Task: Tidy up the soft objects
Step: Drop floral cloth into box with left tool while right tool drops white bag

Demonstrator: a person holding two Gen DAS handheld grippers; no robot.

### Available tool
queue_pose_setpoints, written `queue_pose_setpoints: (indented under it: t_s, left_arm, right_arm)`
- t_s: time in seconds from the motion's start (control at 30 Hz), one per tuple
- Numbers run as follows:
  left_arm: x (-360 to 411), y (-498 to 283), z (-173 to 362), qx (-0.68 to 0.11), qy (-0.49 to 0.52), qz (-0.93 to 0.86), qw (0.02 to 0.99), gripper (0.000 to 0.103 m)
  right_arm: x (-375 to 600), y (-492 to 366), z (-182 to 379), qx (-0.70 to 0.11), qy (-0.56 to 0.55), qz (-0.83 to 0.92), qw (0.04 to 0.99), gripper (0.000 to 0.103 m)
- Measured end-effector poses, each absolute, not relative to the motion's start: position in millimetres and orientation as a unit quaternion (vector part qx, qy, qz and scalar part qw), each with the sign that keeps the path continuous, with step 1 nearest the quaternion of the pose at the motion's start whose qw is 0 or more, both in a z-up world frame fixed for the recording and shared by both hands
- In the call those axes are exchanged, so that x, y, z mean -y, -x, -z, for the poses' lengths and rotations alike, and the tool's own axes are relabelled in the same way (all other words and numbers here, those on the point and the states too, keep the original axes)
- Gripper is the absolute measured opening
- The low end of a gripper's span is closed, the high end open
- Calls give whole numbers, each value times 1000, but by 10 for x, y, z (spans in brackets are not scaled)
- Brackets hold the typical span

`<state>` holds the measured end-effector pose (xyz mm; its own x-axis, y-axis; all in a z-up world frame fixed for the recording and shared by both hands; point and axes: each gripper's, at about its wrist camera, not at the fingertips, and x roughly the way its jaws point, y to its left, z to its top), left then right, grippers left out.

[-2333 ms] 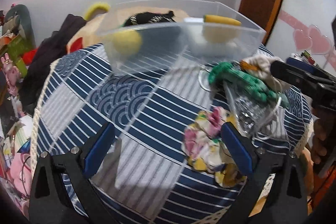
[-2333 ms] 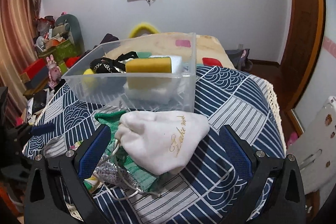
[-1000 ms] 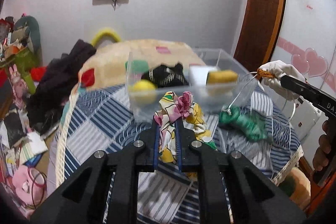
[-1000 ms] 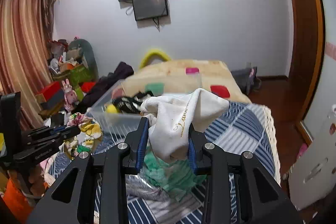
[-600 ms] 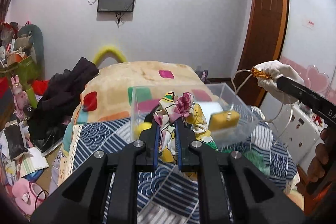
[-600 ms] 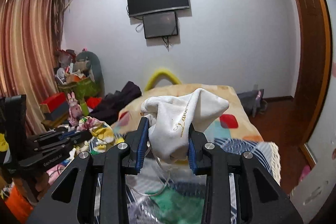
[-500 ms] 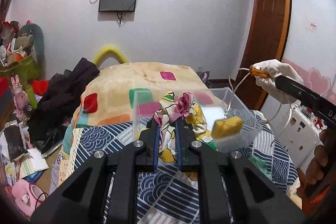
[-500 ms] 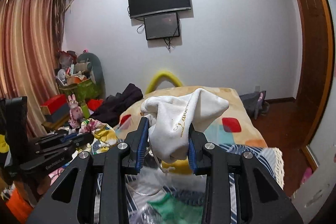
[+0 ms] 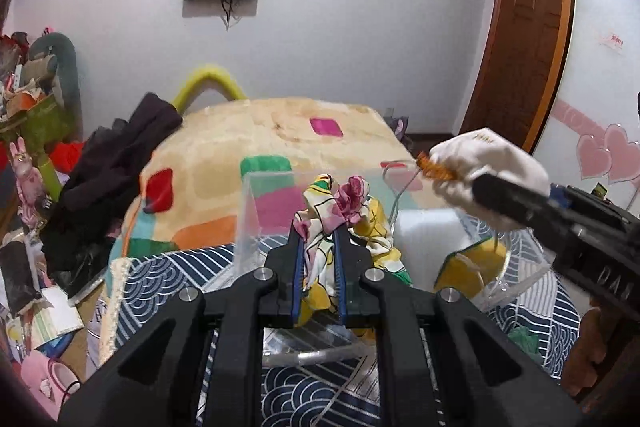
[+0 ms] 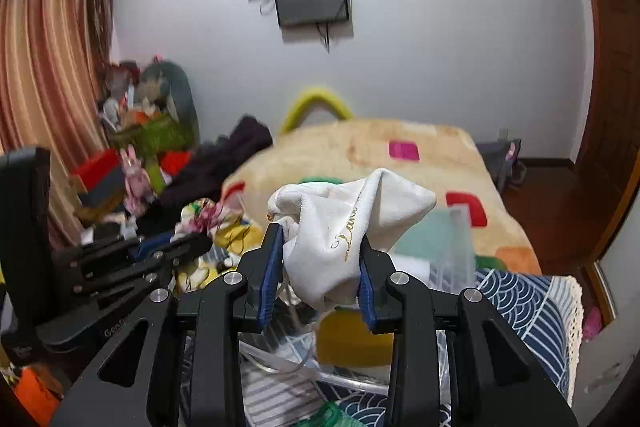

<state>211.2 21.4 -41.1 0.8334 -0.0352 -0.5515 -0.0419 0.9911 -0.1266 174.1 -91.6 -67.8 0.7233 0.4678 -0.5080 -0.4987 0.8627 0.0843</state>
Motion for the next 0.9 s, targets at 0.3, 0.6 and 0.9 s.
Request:
queue_pose_setpoints:
  t_s: [0.3, 0.6, 0.9]
  left_arm:
    - [-178, -2493, 736, -346, 65, -1, 936, 21]
    - [-263, -2405, 790, -357, 92, -3, 929, 50]
    - [-263, -2148, 495, -330, 90, -14, 940, 80]
  right_arm:
    - [914, -2021, 914, -349, 21, -263, 899, 34]
    - [953, -1860, 745, -320, 48, -249, 913, 59]
    - [1231, -1511, 428, -250, 48, -231, 939, 81]
